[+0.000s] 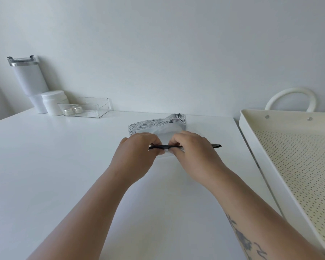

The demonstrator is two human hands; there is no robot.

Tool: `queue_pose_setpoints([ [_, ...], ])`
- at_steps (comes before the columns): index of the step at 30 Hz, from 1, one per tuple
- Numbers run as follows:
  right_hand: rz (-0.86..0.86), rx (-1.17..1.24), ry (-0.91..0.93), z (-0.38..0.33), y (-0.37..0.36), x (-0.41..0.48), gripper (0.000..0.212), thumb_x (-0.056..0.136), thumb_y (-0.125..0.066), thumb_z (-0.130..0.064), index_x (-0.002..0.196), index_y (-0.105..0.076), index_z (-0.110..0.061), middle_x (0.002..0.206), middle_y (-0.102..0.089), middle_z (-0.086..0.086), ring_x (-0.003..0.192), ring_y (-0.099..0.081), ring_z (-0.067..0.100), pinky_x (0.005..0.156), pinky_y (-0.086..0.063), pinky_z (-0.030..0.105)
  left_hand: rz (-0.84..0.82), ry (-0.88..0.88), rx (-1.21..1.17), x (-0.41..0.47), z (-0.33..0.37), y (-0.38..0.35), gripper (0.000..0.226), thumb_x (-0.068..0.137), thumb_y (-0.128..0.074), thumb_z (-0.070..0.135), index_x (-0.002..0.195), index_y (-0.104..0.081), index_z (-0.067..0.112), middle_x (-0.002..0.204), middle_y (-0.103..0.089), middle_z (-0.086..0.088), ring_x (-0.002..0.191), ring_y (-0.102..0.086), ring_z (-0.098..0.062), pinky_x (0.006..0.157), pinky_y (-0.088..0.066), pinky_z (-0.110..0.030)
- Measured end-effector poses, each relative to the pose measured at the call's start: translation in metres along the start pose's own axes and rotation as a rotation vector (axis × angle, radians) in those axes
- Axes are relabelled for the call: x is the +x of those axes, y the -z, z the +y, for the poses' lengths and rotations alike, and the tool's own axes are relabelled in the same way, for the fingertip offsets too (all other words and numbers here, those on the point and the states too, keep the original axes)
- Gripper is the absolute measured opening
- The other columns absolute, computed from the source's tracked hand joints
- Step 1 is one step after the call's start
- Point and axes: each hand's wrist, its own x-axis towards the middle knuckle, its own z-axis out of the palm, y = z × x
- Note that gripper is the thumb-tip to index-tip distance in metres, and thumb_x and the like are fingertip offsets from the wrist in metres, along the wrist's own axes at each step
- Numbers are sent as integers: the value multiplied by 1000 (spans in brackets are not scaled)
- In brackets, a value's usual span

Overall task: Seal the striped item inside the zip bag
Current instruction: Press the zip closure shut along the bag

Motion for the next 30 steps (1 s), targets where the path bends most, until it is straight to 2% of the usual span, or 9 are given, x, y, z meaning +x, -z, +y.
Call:
queue_pose_setpoints([
  [5,3,-45,-71,6,-2,0,11,95,-53,-17,86,-59,-18,90,-58,-4,80,-55,26,68,-28,30,0,21,42,0,-3,4,8,85,-68,30,78,-65,33,69,-56,19,72,-49,-3,66,-32,-29],
  [8,-3,-52,-73,6,0,0,10,95,-52,-17,87,-58,-17,94,-60,-3,79,-52,23,70,-31,32,-9,56,63,1,-3,4,11,89,-64,28,78,-65,31,69,-61,9,68,-53,-11,58,-29,-25],
  [12,-62,-23,-4,0,3,-2,6,92,-56,-21,97,-58,-20,102,-60,-7,93,-53,20,83,-40,38,-14,92,15,1,-3,2,11,87,-65,28,77,-67,31,73,-64,10,72,-56,-17,62,-33,-30],
  [17,-36,-26,-39,0,-1,-1,8,95,-55,-22,89,-61,-19,91,-56,-7,81,-53,21,70,-33,33,-30,60,16,0,-3,3,5,81,-70,34,76,-69,35,73,-65,14,66,-55,-10,57,-32,-28],
  [21,-40,-59,-111,8,-1,0,11,97,-51,-20,87,-57,-18,90,-53,-5,76,-48,23,70,-28,31,-47,122,-24,2,-11,9,9,80,-71,35,73,-65,35,72,-65,10,47,-48,-10,49,-36,-27],
  [23,-47,-67,-114,9,0,-1,12,97,-50,-20,86,-54,-19,89,-52,-6,74,-44,22,70,-27,32,-50,111,-20,2,-11,7,15,83,-68,32,69,-62,33,70,-64,8,50,-49,-12,49,-38,-27],
  [26,-57,-64,-71,7,2,-2,9,96,-50,-20,88,-53,-20,95,-56,-5,81,-48,22,77,-36,37,-31,96,-14,3,-9,4,17,84,-67,28,68,-61,31,67,-59,8,57,-50,-16,53,-40,-30],
  [28,-65,-57,-42,5,3,-2,4,94,-53,-21,96,-57,-21,103,-59,-7,92,-53,21,86,-39,39,-23,112,-58,3,-11,3,15,83,-69,28,69,-63,30,63,-58,8,55,-49,-15,52,-39,-29],
  [30,-59,-60,-22,3,1,-1,7,93,-56,-24,100,-59,-22,105,-60,-8,96,-54,19,87,-38,38,-30,118,-95,3,-11,3,14,82,-71,29,69,-66,31,59,-57,9,48,-45,-8,50,-36,-27],
])
